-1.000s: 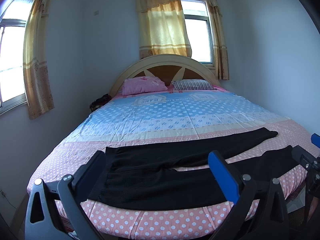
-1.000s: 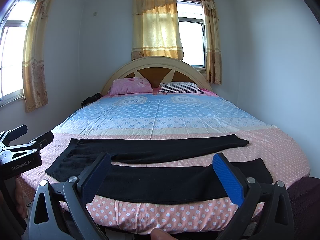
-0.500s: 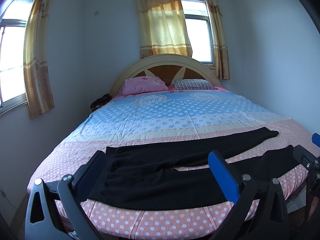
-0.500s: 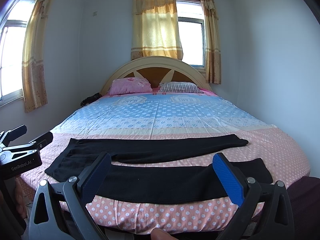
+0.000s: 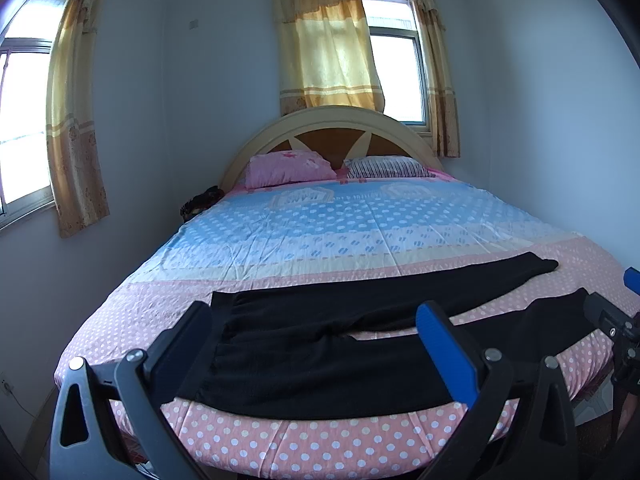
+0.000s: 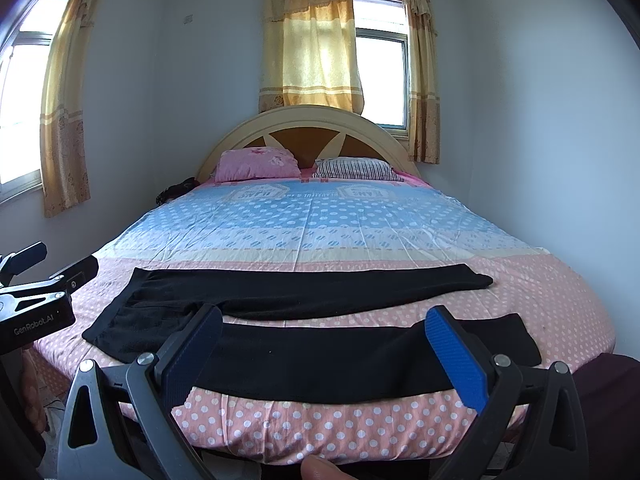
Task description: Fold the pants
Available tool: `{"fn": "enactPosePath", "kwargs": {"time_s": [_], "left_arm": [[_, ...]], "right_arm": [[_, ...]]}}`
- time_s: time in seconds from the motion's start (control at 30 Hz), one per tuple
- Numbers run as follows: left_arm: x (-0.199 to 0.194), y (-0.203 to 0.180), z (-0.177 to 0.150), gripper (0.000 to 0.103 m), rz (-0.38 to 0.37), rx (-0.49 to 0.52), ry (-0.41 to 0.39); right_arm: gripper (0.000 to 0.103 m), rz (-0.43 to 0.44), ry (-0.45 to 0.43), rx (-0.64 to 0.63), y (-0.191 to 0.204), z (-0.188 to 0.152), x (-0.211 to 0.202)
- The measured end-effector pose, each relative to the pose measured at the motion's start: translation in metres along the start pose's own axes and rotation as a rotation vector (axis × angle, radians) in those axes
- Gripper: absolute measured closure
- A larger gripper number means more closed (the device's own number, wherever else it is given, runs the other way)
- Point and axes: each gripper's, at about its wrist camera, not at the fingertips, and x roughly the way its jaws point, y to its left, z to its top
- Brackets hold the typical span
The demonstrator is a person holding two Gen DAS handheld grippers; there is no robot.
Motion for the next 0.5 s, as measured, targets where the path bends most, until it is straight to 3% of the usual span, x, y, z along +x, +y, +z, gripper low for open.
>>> {"fn": "enactPosePath", "kwargs": {"time_s": [0.3, 0.4, 0.5], "left_arm": [[0.005, -0.001, -0.004, 0.000, 0.006, 0.000, 0.014], [0.009, 0.000, -0.005, 0.000, 0.004, 0.006, 0.020], [0.020, 0.012, -0.004, 0.000, 0.007, -0.003, 0.016]], "right_arm": [[0.001, 0.024, 0.034, 0.006, -0.002, -0.006, 0.012], [0.001, 0.075, 0.117, -0.015, -0.004, -0.012, 0.031], [0.001, 0.049, 0.169, -0.038, -0.011, -0.024, 0.051]]}}
